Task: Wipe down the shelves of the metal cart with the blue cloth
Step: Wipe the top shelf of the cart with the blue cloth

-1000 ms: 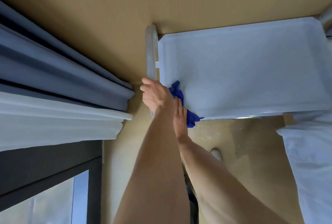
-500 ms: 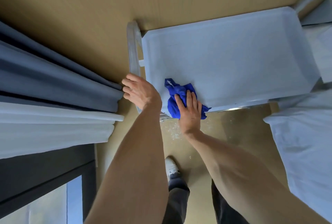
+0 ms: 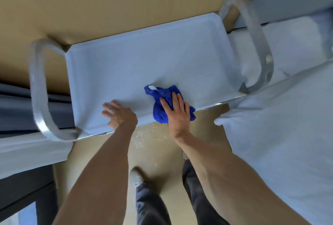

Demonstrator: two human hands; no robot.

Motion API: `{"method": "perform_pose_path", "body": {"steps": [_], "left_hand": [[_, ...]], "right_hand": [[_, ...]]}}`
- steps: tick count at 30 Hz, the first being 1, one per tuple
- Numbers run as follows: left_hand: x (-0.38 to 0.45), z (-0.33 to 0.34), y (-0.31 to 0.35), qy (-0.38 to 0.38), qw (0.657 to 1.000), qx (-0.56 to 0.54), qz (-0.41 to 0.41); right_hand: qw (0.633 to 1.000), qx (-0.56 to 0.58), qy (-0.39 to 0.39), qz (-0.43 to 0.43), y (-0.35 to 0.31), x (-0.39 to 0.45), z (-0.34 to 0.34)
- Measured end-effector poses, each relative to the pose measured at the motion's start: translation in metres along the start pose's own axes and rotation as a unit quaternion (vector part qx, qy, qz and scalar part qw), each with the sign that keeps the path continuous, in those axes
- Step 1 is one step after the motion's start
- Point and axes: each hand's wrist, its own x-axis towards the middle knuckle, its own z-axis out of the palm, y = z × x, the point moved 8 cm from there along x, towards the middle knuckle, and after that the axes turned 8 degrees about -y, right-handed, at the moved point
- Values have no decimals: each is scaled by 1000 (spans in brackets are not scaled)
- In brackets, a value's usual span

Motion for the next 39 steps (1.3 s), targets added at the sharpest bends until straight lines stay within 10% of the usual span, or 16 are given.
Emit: {"method": "perform_pose_path", "body": {"steps": [8, 14, 21, 28, 39], "left_hand": [[-8, 4, 58, 32, 997, -21, -72], [-65, 37, 177, -52, 997, -31, 55], [-57, 25, 169, -53, 998, -17, 42], [-44, 25, 153, -86, 992, -89, 15], [-18, -66, 93, -102, 989, 17, 102]], "right_hand": [[967, 60, -65, 241, 197, -1, -54], [973, 87, -6, 213, 231, 15, -106], [958, 179, 17, 224, 236, 116, -133], [971, 88, -39, 221, 194, 135, -76], [989, 58, -130, -34, -32, 92, -22]]}}
